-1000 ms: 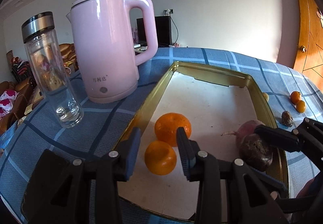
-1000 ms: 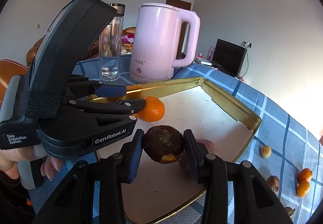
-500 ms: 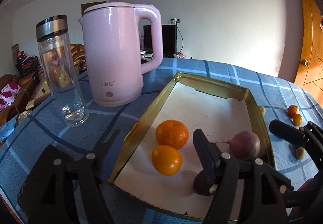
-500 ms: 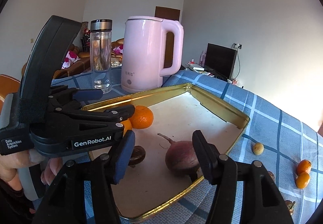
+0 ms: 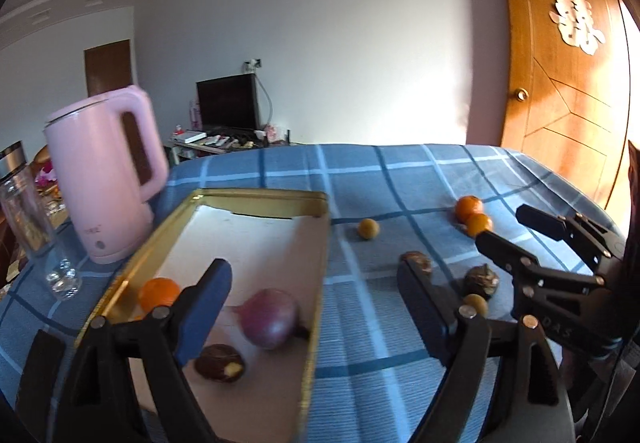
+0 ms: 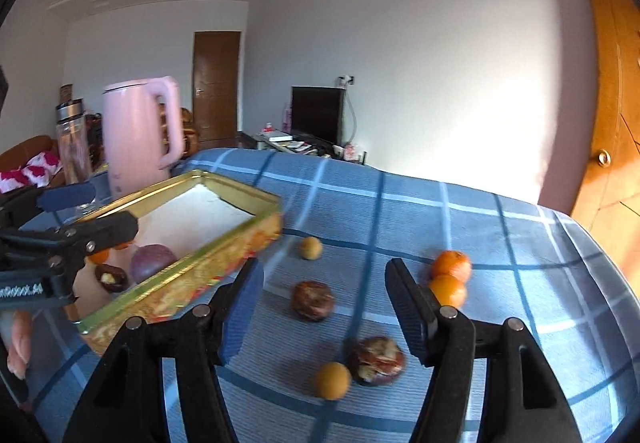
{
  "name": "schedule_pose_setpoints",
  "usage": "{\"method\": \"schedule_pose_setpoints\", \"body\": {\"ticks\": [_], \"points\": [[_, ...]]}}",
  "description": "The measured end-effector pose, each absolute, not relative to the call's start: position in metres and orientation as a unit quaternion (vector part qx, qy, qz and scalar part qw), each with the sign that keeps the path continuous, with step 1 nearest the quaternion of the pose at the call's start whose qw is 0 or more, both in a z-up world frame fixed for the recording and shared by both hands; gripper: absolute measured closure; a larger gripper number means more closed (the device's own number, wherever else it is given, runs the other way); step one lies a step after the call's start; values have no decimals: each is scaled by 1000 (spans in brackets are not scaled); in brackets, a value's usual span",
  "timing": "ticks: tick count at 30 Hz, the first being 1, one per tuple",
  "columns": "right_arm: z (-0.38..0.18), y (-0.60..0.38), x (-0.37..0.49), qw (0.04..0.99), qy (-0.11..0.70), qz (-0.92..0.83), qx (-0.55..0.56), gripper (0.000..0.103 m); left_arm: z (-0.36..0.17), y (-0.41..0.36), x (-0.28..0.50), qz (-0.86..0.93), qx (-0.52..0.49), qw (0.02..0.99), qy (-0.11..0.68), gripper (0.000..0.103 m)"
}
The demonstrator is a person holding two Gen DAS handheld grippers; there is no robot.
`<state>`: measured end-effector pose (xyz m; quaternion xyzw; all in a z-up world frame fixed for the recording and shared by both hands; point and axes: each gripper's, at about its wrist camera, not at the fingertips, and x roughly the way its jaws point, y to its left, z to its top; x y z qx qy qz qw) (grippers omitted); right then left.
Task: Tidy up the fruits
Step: 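Move both open tools back toward the fruits on the tablecloth, then grasp a tan round fruit with the left tool while the right tool grasps a brown round fruit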
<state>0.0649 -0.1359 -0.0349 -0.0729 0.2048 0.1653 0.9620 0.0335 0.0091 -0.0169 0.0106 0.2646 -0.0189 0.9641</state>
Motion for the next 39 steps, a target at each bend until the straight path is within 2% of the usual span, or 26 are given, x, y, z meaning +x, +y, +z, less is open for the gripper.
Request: {"method": "schedule_pose_setpoints", "body": {"ticks": [9, 14, 18, 21, 22, 30, 39], "points": [[-47, -202, 76, 968, 231, 99, -23, 37, -45, -80, 62, -88, 60, 941, 322, 19], [-46, -212, 75, 970, 225, 92, -16, 32, -65, -107, 74, -117, 76, 920, 366, 31], [-45, -218, 75, 971, 223, 90, 4, 29, -77, -115, 83, -135, 76, 905, 396, 45], [-45, -219, 77, 970, 226, 91, 8, 29, -88, -116, 92, -151, 71, 890, 425, 71], [-45, -219, 77, 970, 227, 90, 7, 29, -87, -114, 92, -159, 64, 890, 423, 73], [-47, -214, 82, 966, 241, 95, -3, 29, -74, -83, 100, -114, 52, 914, 386, 73], [-71, -177, 112, 928, 343, 133, -64, 29, -76, -63, 105, -87, 29, 920, 381, 74]]}}
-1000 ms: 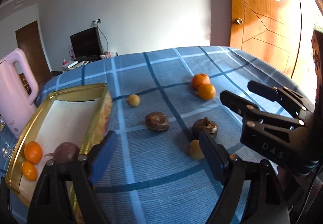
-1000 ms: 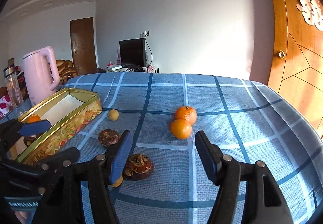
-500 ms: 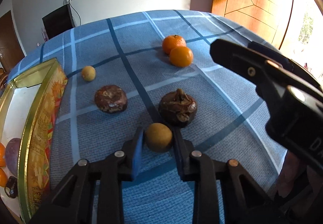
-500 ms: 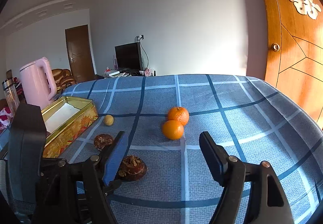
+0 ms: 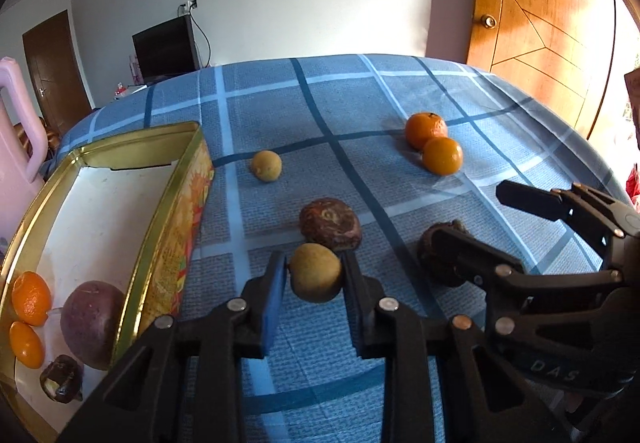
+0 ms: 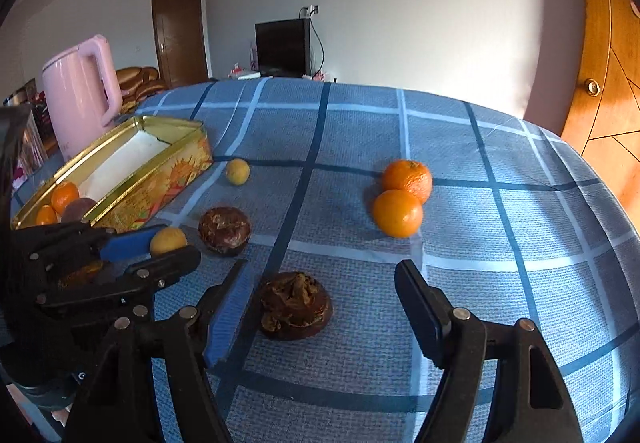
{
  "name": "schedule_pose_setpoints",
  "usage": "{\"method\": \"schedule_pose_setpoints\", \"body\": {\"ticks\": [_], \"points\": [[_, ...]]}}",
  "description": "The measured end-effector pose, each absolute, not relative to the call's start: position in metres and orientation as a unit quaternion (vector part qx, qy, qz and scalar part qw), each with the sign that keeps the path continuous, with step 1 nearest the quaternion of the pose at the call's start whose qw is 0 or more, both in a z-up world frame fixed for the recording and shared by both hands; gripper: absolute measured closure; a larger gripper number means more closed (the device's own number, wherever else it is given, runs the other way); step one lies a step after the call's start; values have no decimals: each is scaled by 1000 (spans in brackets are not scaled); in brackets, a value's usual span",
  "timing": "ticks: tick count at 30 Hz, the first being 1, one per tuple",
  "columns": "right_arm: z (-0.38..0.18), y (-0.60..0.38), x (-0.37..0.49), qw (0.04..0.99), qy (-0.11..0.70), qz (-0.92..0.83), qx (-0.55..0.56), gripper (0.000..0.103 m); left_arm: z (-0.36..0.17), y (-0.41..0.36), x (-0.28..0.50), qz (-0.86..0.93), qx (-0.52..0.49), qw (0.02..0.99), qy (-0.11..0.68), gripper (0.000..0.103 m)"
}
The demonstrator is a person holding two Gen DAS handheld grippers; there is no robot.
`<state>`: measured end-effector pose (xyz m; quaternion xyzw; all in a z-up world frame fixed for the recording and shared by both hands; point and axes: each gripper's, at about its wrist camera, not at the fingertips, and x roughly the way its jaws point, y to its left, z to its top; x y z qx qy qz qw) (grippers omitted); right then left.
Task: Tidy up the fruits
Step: 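Grasp a tan round fruit with the left tool while the right tool grasps a brown round fruit, then lift the tan fruit with the left tool while the right tool lifts the brown fruit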
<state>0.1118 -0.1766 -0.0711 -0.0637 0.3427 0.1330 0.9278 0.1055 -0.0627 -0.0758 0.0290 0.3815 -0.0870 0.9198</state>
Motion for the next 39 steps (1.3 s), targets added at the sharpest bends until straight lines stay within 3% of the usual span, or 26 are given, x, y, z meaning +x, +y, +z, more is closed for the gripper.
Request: {"method": "schedule_pose_setpoints", "body": {"ticks": [6, 10, 39], "points": [[-83, -171, 123, 907, 384, 156, -67, 36, -77, -51, 109, -88, 3, 918, 388, 74], [-87, -166, 126, 898, 399, 168, -75, 58, -77, -52, 109, -88, 2, 918, 387, 74], [-62, -177, 94, 931, 300, 199, -57, 58, -59, -51, 88, -75, 14, 945, 317, 74]]}}
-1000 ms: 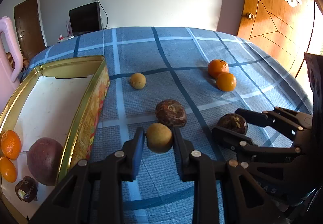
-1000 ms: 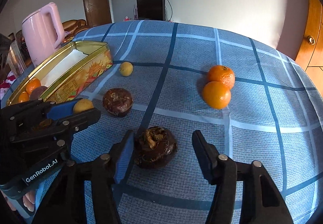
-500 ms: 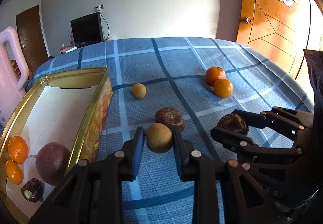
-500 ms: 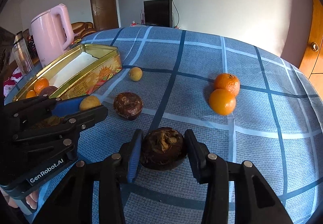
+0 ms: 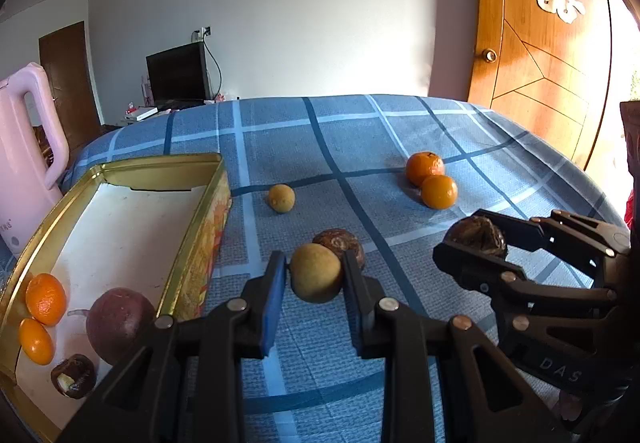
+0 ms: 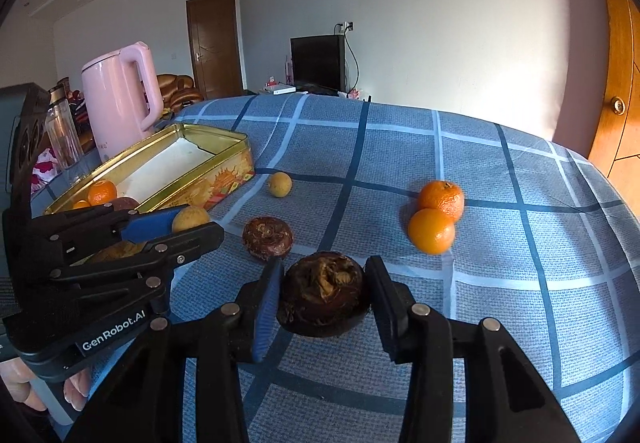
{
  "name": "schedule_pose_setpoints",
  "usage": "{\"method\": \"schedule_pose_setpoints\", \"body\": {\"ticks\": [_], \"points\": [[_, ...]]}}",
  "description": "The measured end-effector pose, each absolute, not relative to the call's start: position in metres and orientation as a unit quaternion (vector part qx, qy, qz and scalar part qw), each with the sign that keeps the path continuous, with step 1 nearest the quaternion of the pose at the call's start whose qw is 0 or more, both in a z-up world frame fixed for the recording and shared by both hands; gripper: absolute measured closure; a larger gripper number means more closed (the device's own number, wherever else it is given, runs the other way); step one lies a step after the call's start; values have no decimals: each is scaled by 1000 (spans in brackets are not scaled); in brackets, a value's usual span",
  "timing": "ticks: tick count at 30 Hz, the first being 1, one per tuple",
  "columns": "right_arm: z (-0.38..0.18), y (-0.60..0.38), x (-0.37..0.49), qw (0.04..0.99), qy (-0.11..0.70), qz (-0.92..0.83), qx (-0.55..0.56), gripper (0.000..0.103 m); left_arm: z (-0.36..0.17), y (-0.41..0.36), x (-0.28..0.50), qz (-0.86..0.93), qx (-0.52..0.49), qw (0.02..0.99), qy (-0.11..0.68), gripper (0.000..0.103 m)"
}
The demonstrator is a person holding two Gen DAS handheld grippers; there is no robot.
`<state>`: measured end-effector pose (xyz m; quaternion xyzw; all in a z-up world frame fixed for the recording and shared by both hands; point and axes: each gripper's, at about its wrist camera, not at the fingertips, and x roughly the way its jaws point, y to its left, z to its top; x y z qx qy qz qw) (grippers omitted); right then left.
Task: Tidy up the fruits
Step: 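Lift the tan fruit with the left tool while the right tool lifts the brown fruit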
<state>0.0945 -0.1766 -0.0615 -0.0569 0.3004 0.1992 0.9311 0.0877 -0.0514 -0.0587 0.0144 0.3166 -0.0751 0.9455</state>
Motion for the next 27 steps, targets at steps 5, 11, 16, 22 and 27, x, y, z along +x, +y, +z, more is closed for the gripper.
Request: {"method": "schedule_pose_setpoints", "body": {"ticks": [5, 11, 16, 22, 27], "points": [[-58, -179, 91, 936, 283, 202, -47, 58, -57, -51, 84, -72, 14, 949, 307, 74], [-54, -181, 85, 942, 264, 201, -45, 58, -53, -55, 79, -67, 26, 955, 288, 74], [-51, -184, 78, 947, 248, 200, -44, 58, -51, -58, 75, -64, 35, 958, 277, 74], [-48, -187, 74, 951, 232, 199, -40, 58, -48, -60, 71, -61, 43, 961, 265, 74], [-45, -189, 69, 954, 220, 198, -39, 58, -47, -61, 69, -60, 45, 963, 259, 74]]}}
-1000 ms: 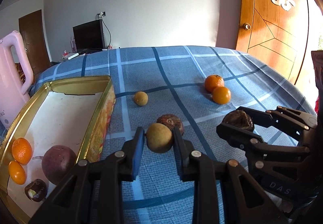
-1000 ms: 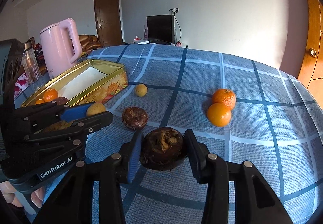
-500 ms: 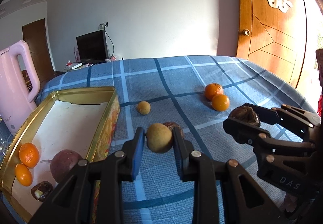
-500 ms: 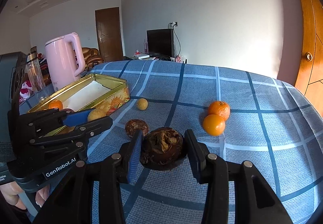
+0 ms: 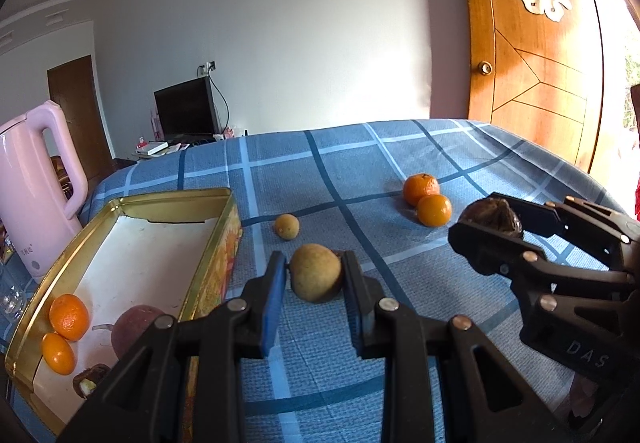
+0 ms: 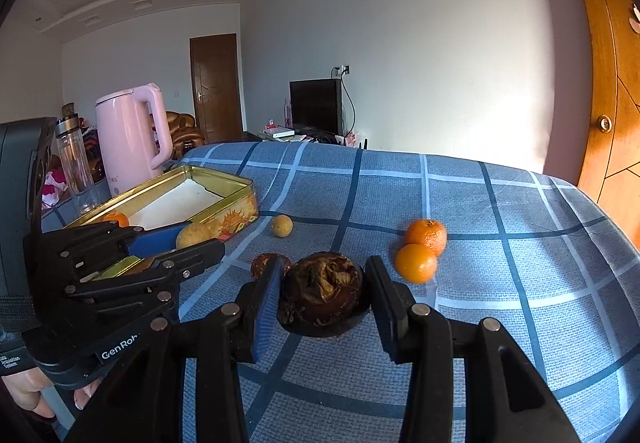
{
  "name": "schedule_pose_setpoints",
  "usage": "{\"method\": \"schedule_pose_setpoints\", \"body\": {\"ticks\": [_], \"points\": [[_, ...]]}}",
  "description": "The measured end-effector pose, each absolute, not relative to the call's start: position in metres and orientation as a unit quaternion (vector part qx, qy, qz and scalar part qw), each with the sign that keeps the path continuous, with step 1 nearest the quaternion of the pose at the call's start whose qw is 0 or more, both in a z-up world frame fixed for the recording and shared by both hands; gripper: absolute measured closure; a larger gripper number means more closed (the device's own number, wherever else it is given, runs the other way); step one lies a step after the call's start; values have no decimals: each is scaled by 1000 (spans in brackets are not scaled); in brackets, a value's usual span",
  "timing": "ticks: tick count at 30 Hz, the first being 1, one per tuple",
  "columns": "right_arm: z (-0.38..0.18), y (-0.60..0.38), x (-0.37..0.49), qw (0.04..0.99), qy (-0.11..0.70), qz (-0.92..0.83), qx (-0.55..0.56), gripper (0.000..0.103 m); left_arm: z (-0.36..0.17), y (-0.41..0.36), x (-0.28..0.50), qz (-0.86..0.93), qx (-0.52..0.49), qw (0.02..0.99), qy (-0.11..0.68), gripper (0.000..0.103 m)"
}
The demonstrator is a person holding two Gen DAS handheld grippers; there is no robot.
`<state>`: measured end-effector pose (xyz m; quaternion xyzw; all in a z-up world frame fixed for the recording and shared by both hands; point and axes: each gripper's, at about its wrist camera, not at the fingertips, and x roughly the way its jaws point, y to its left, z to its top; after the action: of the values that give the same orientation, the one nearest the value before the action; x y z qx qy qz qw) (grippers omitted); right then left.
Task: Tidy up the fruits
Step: 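Lift the tan fruit with the left tool while the right tool lifts the brown fruit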
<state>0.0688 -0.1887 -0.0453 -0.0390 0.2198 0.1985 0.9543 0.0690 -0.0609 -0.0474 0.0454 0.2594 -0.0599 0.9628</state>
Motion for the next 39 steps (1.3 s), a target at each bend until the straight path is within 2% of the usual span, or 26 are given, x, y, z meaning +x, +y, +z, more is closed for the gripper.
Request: {"method": "schedule_pose_setpoints", "body": {"ticks": [39], "points": [[-35, -197, 42, 969, 142, 200, -34, 58, -38, -59, 48, -52, 43, 978, 198, 74]]}}
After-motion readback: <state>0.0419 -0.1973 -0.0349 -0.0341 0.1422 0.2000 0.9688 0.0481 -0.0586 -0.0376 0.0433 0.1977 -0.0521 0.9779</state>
